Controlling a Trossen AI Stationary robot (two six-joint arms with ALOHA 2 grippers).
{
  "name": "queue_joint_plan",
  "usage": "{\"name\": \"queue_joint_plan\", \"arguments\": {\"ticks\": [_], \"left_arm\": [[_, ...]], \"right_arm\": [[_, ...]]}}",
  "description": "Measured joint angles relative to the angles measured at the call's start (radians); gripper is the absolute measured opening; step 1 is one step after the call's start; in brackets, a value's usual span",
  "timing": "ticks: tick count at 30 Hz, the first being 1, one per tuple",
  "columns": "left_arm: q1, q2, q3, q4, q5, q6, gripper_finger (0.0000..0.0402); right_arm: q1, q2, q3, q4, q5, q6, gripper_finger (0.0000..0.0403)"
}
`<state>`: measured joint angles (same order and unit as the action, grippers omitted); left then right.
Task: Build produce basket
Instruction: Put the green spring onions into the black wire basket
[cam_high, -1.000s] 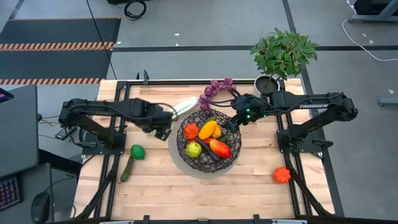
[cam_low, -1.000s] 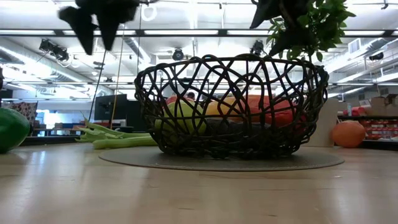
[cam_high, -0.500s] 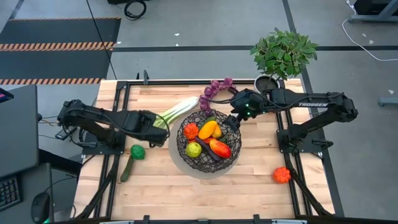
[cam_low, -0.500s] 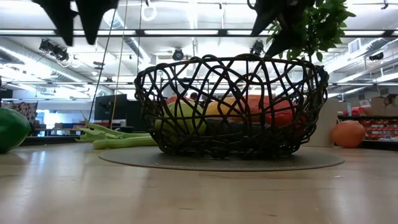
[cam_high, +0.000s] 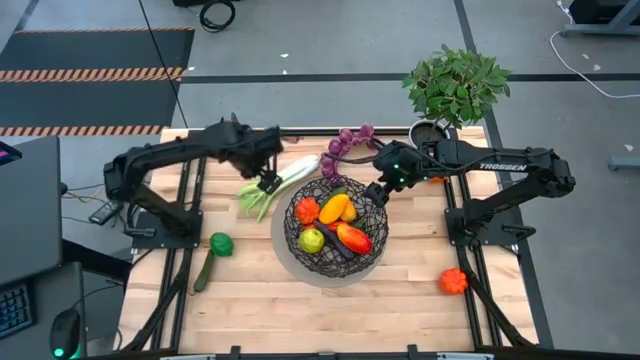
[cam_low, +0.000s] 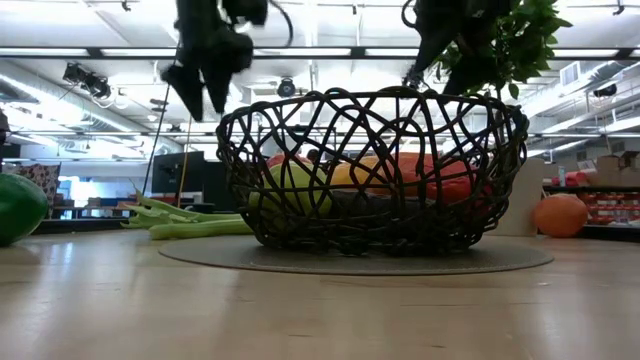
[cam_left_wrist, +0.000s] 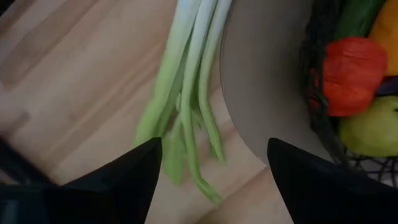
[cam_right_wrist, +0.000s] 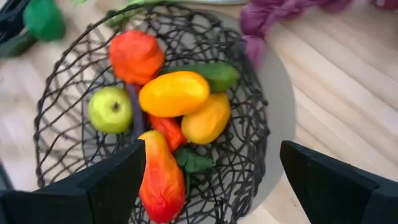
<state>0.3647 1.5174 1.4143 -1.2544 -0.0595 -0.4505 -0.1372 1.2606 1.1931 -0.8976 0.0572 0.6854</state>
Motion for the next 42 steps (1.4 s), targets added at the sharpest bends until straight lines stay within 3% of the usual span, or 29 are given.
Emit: {"name": "queue_joint_plan", "arguments": {"ticks": [8,13,18,31,39,42], "left_arm": [[0.15,0.124,0.0,0.091,0.158,0.337,0.0297],[0.167,0.203,0.0,0.107,0.186,0.531,0.0297],[0.173,0.263,-0.001,0.137,0.191,0.622,0.0297],[0.2,0.278,-0.206,0.347,0.14,0.519,0.0298],[0.149,0.278,-0.22,0.452,0.144,0.469,0.0298],[0.137,0.294,-0.219,0.491,0.103,0.468,0.0298]], "right_arm": [[-0.001,0.0,0.0,-0.002,0.055,0.153,0.0374],[-0.004,0.0,0.0,-0.006,0.055,0.2,0.0374],[-0.004,0.0,0.0,-0.02,0.054,0.263,0.0374],[0.024,0.0,0.0,-0.045,0.046,0.363,0.0374],[0.024,0.0,0.0,-0.047,0.044,0.371,0.0374],[0.024,0.0,0.0,-0.047,0.026,0.376,0.0374]]}}
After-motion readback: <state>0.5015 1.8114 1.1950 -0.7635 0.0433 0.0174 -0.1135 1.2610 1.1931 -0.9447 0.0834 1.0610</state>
